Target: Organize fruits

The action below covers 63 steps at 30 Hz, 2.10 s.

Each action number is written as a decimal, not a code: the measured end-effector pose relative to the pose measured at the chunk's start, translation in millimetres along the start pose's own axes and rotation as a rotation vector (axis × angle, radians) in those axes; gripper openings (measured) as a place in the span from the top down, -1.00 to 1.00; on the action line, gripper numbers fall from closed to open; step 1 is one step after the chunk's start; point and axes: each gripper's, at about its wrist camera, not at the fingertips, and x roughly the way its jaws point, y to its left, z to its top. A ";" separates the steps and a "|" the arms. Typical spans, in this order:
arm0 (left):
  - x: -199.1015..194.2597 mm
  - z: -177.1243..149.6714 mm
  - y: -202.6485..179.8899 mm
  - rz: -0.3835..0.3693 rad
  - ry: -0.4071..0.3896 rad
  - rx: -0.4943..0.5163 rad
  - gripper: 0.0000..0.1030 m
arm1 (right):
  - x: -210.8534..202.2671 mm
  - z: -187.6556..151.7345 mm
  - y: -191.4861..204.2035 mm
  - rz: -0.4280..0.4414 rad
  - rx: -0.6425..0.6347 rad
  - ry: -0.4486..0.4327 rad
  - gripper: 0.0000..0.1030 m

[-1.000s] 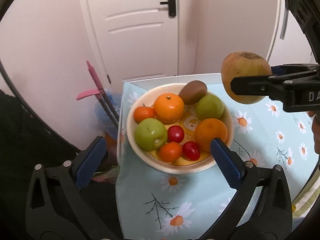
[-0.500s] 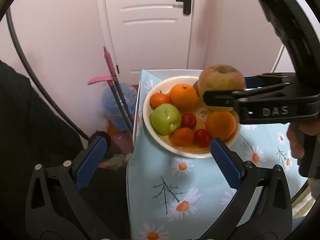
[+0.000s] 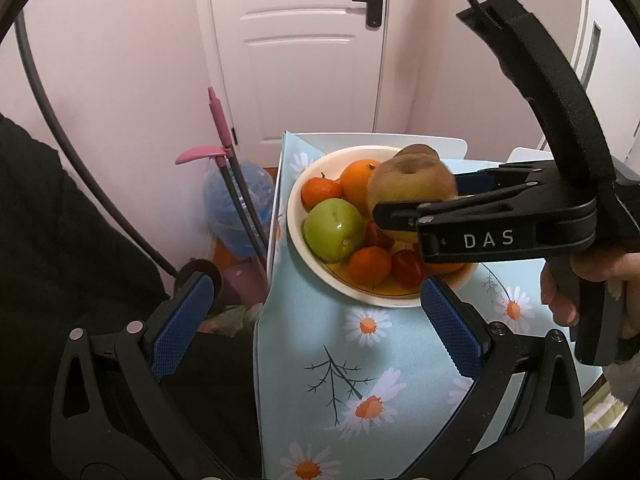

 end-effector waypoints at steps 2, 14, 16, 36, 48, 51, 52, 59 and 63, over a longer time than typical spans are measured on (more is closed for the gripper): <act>-0.3 -0.2 -0.2 -0.001 0.000 0.000 -1.00 | -2.9 1.8 0.8 0.014 0.008 -0.035 -0.47; -1.7 -4.3 -4.6 -0.020 0.000 0.007 -1.00 | -18.7 -6.1 -6.3 -0.014 0.042 -0.090 -0.81; -4.0 -3.6 -6.5 -0.026 -0.005 0.010 -1.00 | -24.8 -6.9 -7.3 -0.023 0.047 -0.094 -0.81; -82.9 30.2 -101.1 0.035 -0.130 0.052 -1.00 | -212.9 -65.1 -58.5 -0.268 0.163 -0.238 -0.99; -134.6 28.6 -161.0 0.045 -0.181 0.002 -1.00 | -311.2 -148.4 -89.7 -0.505 0.267 -0.289 -0.99; -148.1 24.4 -167.8 0.050 -0.203 0.001 -1.00 | -318.5 -159.8 -91.9 -0.525 0.274 -0.303 -0.99; -152.2 22.7 -168.9 0.054 -0.210 -0.001 -1.00 | -321.2 -164.1 -92.7 -0.530 0.279 -0.308 -0.99; -163.4 14.3 -167.6 0.072 -0.225 -0.022 -1.00 | -325.8 -175.4 -96.1 -0.524 0.296 -0.327 -0.99; -164.9 14.3 -167.7 0.082 -0.231 -0.022 -1.00 | -329.6 -176.8 -95.2 -0.522 0.295 -0.342 -0.99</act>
